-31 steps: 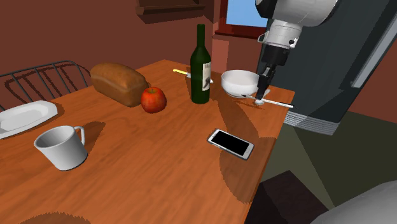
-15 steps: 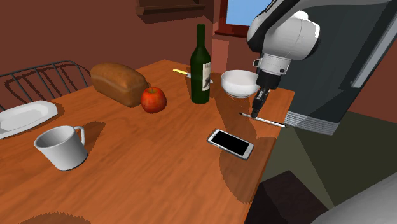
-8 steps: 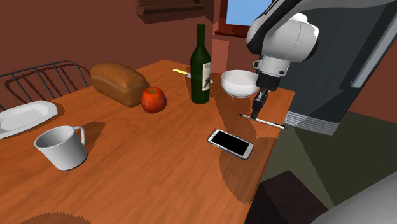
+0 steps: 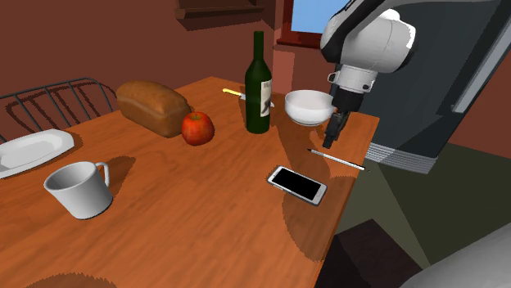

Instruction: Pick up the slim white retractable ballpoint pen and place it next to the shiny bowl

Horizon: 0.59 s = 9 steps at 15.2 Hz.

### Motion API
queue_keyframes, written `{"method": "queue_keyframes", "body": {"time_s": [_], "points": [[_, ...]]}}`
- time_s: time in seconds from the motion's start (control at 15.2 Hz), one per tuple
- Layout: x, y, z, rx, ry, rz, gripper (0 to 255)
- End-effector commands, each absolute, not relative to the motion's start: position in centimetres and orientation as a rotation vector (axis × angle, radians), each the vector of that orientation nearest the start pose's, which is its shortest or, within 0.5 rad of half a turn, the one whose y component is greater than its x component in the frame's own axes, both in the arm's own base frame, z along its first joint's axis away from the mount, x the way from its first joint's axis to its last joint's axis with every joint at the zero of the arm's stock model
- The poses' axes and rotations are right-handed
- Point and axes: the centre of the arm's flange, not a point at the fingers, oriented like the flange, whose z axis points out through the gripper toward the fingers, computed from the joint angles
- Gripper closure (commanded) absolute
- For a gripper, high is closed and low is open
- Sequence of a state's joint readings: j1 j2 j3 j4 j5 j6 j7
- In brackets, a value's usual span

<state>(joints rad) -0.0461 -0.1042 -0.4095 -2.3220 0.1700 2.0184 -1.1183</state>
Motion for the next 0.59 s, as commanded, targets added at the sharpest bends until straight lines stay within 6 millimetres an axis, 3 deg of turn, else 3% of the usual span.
{"method": "queue_keyframes", "body": {"time_s": [0.0,0.07,0.53], "points": [[43.1,-20.4,38.8,-2.742,-0.817,0.025,0],[43.2,-20.7,39.8,-2.742,-0.817,0.025,0],[43.2,-20.7,39.8,-2.742,-0.817,0.025,0]]}}
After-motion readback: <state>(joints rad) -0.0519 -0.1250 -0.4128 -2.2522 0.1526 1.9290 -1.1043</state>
